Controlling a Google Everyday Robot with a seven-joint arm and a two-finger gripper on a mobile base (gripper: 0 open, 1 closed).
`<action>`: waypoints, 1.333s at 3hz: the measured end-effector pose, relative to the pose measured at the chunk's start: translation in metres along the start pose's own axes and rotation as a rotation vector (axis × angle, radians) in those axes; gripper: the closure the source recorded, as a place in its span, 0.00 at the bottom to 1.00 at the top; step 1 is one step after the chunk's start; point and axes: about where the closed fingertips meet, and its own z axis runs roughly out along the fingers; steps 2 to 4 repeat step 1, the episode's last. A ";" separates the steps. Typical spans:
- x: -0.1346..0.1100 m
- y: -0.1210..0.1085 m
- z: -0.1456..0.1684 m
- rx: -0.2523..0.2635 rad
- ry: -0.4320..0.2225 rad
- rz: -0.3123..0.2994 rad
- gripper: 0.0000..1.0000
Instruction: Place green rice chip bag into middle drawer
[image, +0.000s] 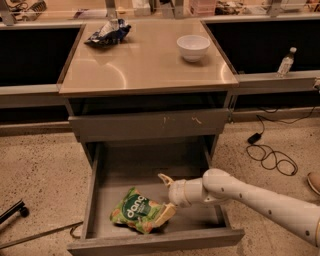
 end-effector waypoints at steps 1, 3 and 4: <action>0.000 0.000 0.000 0.000 0.000 0.000 0.00; 0.000 0.000 0.000 0.000 0.000 0.000 0.00; 0.000 0.000 0.000 0.000 0.000 0.000 0.00</action>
Offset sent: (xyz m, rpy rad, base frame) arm 0.0000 0.0000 0.0000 0.0000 0.0000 0.0000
